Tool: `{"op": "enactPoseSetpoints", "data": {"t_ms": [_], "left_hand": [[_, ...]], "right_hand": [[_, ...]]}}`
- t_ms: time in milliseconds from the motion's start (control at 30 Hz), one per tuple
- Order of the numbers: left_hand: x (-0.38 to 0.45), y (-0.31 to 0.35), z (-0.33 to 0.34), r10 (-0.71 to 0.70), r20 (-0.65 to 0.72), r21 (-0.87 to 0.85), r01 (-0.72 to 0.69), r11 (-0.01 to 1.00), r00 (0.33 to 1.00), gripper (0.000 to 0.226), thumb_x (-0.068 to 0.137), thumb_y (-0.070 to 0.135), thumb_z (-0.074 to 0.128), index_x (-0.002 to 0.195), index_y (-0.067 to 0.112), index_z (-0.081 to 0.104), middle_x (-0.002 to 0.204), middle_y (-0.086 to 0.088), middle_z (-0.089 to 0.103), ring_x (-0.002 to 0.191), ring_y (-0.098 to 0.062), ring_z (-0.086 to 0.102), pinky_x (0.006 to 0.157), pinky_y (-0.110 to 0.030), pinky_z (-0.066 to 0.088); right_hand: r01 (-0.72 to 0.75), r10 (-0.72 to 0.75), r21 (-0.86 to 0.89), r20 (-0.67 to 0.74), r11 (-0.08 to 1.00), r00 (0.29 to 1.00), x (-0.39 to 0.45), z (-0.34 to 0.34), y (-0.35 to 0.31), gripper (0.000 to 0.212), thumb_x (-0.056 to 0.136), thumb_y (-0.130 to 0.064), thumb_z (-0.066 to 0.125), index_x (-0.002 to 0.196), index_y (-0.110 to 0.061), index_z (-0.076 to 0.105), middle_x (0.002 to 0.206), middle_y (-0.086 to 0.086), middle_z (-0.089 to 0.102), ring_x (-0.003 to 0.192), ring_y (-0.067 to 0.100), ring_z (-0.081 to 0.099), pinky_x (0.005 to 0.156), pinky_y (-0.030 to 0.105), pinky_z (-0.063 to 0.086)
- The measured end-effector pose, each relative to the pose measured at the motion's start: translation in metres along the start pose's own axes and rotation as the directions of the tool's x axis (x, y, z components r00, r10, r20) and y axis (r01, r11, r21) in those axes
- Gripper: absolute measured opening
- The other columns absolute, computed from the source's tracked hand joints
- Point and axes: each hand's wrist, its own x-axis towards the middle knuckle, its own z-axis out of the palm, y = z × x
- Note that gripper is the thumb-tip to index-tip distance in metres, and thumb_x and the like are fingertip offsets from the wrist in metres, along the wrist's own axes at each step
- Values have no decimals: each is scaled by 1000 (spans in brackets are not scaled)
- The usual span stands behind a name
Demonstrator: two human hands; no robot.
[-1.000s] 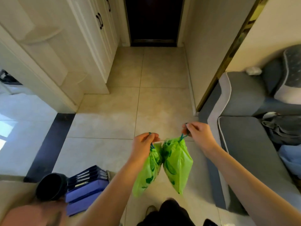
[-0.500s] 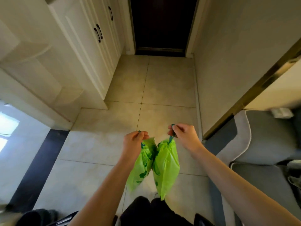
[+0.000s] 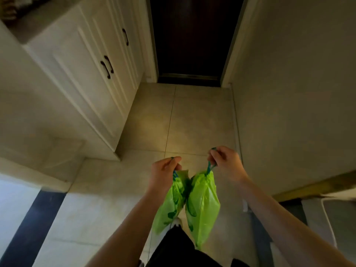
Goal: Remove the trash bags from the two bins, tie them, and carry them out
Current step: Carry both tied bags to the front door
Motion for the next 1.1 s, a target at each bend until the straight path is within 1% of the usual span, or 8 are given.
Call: {"op": "enactPoseSetpoints", "data": {"t_ms": [100,167,267,433,533,700,1000,1100], "left_hand": [[67,32,11,47,41,5,-48,999,998,34,93,8,53,70,24,72,55,7,64,61,-11,60,68,-27,48],[107,52,21,62,56,-3,-62,998,997,33,94,7,50,73,21,71,56,7,63,60,-8,59,67,-22,47],[167,79,37,74,51,-34,-73,997,996,33,94,6,51,72,20,71,57,5,63,65,-14,61,68,-24,47],[263,113,62,25,-12,-96,-26,995,1000,31,95,9,51,74,19,71,66,-3,65,71,-17,62,72,-25,47],[320,129,71,0,-79,-132,-11,991,997,30,95,10,50,77,17,73,70,-6,66,75,-19,62,74,-27,45],[405,168,82,-29,-191,-192,-8,981,981,26,96,9,49,83,12,72,73,-8,67,78,-20,64,86,-35,50],[567,234,99,11,-178,-171,-42,984,984,25,96,11,49,88,14,72,83,-10,69,88,-24,65,92,-37,52],[625,254,102,0,-175,-196,-35,980,985,26,96,10,49,84,12,72,94,-12,70,92,-23,64,89,-36,51]], "right_hand": [[23,-23,-17,-24,1000,999,67,1,-25,25,93,-8,51,72,-16,61,64,0,63,62,17,57,65,36,48],[42,-43,-45,-19,998,999,111,0,-40,27,93,-10,50,70,-18,60,66,0,64,63,15,58,68,37,49],[59,-60,-54,-5,997,998,174,-4,-60,31,93,-7,49,66,-17,59,64,1,63,51,0,55,62,24,48],[78,-76,-21,62,997,995,287,-6,-85,36,94,1,45,63,-14,55,58,-1,58,45,-5,54,53,8,41],[90,-89,-2,123,996,988,357,-5,-94,36,95,3,43,65,-10,58,55,-3,58,44,-5,54,51,8,42],[94,-87,-20,229,995,969,465,-8,-121,28,95,-3,46,75,-10,64,66,3,64,55,-4,61,59,11,47],[128,-102,-72,281,989,954,646,15,-177,21,95,-8,48,87,-5,67,74,2,67,60,-7,62,65,12,49],[107,-88,-55,276,993,957,705,28,-190,20,95,-5,48,88,-4,66,73,2,66,59,-7,63,64,10,49]]}}
